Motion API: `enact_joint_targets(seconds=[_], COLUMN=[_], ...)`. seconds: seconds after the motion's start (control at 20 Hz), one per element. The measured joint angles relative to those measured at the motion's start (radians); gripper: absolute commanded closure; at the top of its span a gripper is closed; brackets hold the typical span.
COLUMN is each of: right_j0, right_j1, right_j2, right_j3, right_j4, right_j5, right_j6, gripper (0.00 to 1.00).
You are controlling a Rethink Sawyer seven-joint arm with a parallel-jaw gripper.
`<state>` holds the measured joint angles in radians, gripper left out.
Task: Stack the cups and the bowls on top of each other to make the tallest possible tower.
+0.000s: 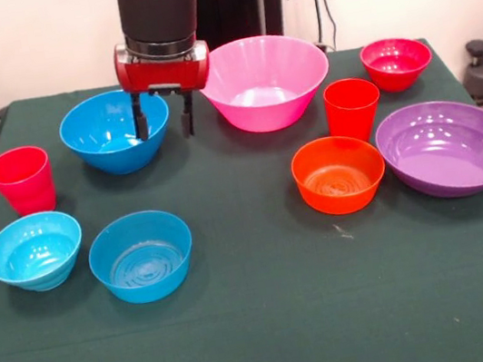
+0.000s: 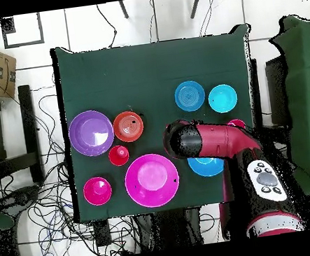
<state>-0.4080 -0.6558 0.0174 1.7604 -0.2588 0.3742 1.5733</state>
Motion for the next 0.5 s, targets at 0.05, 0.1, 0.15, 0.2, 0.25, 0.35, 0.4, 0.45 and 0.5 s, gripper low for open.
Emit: enact_joint_targets(seconds=[0.05,0.1,0.15,0.2,0.25,0.35,0.4,0.45,0.5], right_j0=[0.000,0.000,0.000,0.000,0.000,0.001,0.001,0.001,0.001], right_j1=[0.002,0.003,0.004,0.004,0.005,0.005,0.005,0.006,0.006], right_j2=[0.000,0.000,0.000,0.000,-0.001,-0.002,-0.002,-0.003,-0.004], right_j3=[0.000,0.000,0.000,0.000,0.000,0.000,0.000,0.000,0.000], right_j4=[0.000,0.000,0.000,0.000,0.000,0.000,0.000,0.000,0.000], right_j5=[0.000,0.000,0.000,0.000,0.000,0.000,0.000,0.000,0.000], right_j6=[0.000,0.000,0.000,0.000,0.000,0.000,0.000,0.000,0.000], gripper=[0.00,0.00,0.00,0.00,0.00,0.00,0.00,0.00,0.00])
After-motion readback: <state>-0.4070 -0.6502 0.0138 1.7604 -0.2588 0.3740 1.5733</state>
